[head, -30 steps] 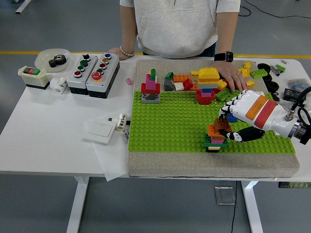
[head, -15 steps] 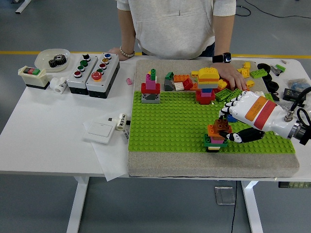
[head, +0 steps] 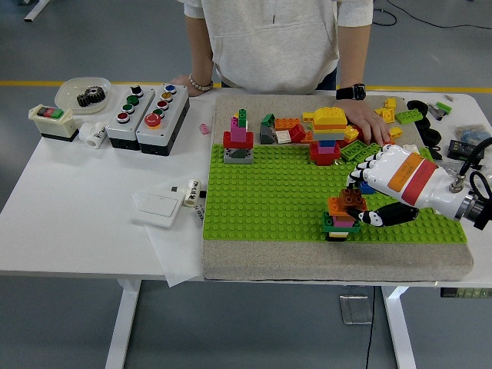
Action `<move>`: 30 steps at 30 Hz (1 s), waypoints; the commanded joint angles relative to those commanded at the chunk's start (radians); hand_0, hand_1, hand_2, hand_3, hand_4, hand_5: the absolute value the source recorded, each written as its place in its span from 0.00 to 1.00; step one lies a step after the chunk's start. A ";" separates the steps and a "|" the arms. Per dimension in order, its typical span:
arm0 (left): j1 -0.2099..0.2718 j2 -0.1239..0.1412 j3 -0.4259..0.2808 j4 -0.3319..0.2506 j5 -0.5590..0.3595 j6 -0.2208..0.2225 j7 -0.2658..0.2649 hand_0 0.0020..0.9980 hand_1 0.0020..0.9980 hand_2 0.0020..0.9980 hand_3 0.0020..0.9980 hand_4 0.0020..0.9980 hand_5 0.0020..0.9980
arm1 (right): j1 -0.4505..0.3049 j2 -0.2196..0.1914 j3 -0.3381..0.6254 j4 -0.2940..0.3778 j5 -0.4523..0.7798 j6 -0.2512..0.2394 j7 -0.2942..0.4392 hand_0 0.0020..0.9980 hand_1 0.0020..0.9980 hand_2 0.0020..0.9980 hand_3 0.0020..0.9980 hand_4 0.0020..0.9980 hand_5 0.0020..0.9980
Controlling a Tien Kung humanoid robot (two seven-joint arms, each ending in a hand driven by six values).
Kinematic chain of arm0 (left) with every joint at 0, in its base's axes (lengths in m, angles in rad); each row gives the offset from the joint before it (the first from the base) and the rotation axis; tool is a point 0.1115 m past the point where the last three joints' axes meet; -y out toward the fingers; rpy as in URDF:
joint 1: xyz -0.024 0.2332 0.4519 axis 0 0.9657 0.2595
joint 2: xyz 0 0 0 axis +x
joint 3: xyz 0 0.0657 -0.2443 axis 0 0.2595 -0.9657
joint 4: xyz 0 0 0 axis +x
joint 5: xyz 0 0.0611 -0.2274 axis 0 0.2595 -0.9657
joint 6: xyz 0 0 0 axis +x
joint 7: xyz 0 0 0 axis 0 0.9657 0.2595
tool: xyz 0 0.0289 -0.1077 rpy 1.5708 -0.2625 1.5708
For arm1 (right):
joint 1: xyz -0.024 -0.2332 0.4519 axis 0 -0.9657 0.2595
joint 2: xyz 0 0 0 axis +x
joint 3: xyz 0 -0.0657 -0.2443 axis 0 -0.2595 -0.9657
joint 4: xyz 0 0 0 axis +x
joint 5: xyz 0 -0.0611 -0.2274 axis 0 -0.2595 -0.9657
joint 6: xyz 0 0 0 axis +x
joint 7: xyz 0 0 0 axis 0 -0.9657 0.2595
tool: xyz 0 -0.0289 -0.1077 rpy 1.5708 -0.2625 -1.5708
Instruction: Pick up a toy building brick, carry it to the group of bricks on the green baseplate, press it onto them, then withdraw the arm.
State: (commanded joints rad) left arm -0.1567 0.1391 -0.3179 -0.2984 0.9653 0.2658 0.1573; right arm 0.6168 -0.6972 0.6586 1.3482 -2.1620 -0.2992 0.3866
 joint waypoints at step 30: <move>0.002 -0.001 -0.004 0.000 0.005 -0.004 0.001 0.68 0.60 0.74 0.65 0.75 0.64 | 0.005 0.008 0.000 -0.009 0.010 0.026 0.002 0.27 0.45 0.57 0.53 0.74 0.44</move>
State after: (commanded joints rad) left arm -0.1552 0.1384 -0.3217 -0.2984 0.9703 0.2618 0.1588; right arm 0.6218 -0.6896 0.6590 1.3394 -2.1520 -0.2734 0.3881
